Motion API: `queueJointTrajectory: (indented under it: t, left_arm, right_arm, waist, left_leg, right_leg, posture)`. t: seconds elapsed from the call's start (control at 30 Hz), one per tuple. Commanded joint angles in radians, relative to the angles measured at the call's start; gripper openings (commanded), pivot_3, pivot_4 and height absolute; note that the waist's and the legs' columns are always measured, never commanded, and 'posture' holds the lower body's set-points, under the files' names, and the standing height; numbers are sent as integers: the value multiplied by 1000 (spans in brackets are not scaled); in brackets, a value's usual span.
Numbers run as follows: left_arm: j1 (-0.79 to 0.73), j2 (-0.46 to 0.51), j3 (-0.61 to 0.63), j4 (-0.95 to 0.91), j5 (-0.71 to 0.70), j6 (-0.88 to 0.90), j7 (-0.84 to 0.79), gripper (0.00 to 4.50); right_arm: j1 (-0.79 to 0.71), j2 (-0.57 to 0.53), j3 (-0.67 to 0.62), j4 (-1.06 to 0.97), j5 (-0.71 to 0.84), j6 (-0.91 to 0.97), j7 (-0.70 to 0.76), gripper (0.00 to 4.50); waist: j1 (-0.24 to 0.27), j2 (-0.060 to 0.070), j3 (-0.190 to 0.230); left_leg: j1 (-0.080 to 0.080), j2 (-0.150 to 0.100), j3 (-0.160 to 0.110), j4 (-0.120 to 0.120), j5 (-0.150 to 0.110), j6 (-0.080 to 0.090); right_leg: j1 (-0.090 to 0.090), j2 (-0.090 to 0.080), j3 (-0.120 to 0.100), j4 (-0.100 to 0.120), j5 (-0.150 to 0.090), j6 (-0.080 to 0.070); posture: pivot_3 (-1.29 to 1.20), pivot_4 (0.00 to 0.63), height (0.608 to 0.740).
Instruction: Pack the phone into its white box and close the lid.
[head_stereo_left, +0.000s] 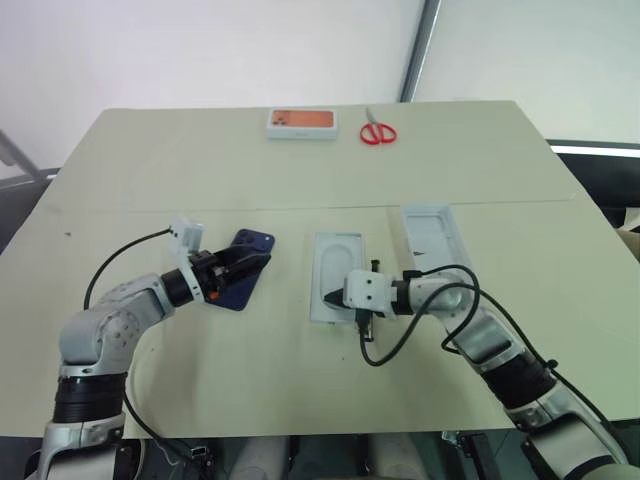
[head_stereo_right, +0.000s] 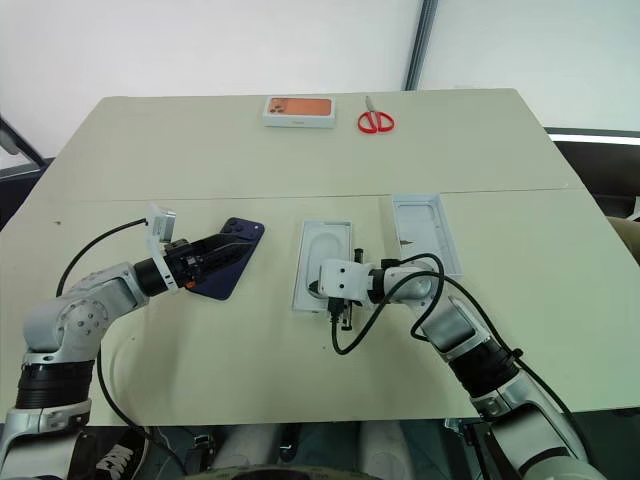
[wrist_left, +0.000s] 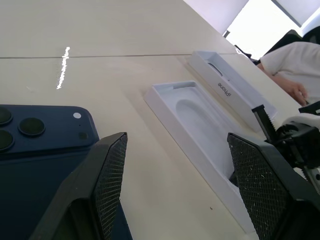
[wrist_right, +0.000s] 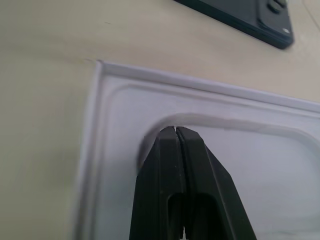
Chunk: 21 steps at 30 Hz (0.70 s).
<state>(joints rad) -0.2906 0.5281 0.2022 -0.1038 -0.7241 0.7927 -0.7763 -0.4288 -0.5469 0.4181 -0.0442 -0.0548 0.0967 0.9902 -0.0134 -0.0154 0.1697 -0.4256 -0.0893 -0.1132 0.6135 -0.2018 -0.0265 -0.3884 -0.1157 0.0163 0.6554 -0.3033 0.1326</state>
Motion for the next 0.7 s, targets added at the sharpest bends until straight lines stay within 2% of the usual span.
queueJointTrajectory:
  t: [0.03, 0.23, 0.47, 0.63, 0.7]
  left_arm:
    - [-22, 2, -7, -17, 7, -25, -3, 3413]
    - [-33, -6, -29, -7, 19, -28, -4, 3413]
    - [-36, -10, -34, 0, 20, -24, -7, 3413]
    - [-35, 21, -17, 11, 1, 22, -18, 3413]
    - [-31, 58, 0, 30, 2, 30, -41, 3413]
  right_arm:
    - [20, -34, -24, -29, 30, -48, 46, 50]
    - [21, -81, -44, -3, 27, -129, 73, 50]
    - [12, -78, -63, 11, 51, -177, 94, 50]
    - [-26, -19, -117, 17, 98, -140, 39, 50]
    - [-54, 24, -139, -16, 143, -55, 19, 50]
  waist:
    - [1, 0, 0]
    - [2, 0, 0]
    - [0, 0, 0]
    - [-1, 0, 0]
    - [-4, 0, 0]
  left_leg:
    - [0, 0, 0, 0, 0, 0]
    - [0, 0, 0, 0, 0, 0]
    - [0, 0, 0, 0, 0, 0]
    - [0, 0, 0, 0, 0, 0]
    - [0, 1, 0, 0, 0, 0]
  right_leg:
    - [0, 0, 0, 0, 0, 0]
    - [0, 0, 0, 0, 0, 0]
    - [0, 0, 0, 0, 0, 0]
    - [0, 0, 0, 0, 0, 0]
    - [-1, 1, 1, 0, 0, 0]
  posture:
    - [0, 150, 740]
    - [0, 150, 740]
    - [0, 150, 740]
    - [0, 150, 740]
    - [0, 150, 740]
